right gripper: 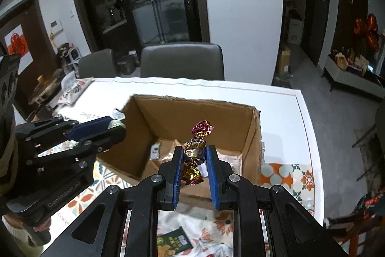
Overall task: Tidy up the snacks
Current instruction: 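Carry both candies into the cardboard box and open both tools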
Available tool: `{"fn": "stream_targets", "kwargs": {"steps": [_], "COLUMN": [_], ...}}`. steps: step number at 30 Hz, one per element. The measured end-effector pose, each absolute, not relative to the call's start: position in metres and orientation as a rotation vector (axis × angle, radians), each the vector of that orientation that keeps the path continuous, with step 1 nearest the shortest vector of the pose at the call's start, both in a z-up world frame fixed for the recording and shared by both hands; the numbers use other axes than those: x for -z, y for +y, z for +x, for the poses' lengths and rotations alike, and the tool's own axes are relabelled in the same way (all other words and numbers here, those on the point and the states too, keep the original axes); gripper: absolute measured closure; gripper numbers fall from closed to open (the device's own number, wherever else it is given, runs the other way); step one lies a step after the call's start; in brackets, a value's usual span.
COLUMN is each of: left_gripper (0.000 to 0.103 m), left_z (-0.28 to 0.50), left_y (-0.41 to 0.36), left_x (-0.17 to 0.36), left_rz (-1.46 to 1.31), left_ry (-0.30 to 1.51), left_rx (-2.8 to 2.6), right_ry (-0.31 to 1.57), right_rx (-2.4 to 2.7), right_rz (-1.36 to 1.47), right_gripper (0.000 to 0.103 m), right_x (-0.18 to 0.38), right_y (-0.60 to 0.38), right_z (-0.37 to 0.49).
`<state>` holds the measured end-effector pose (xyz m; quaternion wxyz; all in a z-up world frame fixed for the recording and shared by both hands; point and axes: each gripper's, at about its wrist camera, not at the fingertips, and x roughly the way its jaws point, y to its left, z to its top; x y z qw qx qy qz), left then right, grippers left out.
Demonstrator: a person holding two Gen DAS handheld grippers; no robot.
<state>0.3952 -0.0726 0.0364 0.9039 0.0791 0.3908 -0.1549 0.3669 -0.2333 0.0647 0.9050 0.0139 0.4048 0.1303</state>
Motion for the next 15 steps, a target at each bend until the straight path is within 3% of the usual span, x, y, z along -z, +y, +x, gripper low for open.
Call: {"fn": "stream_targets", "kwargs": {"steps": [10,13,14,15], "left_gripper": [0.083,0.057,0.053,0.053], "left_z": [0.417,0.411,0.407,0.402], "left_y": [-0.074,-0.076,-0.075,-0.075], "left_x": [-0.014,-0.014,-0.015,-0.017], "left_rz": [0.169,0.211,0.224,0.236], "left_ry": [0.893,0.879,0.861,0.841], "left_rx": [0.298,0.271,0.259,0.247], "right_ry": [0.892,0.899,0.900,0.894], "right_rx": [-0.240,-0.221,-0.206,-0.193], "right_rz": [0.016,-0.003,-0.014,-0.020], "right_gripper": [0.082,0.078,0.072,0.059], "right_x": [-0.046,-0.042,-0.040,-0.040], "right_y": [-0.231,-0.230,-0.231,-0.231], "right_z": [0.383,0.383,0.382,0.380]}}
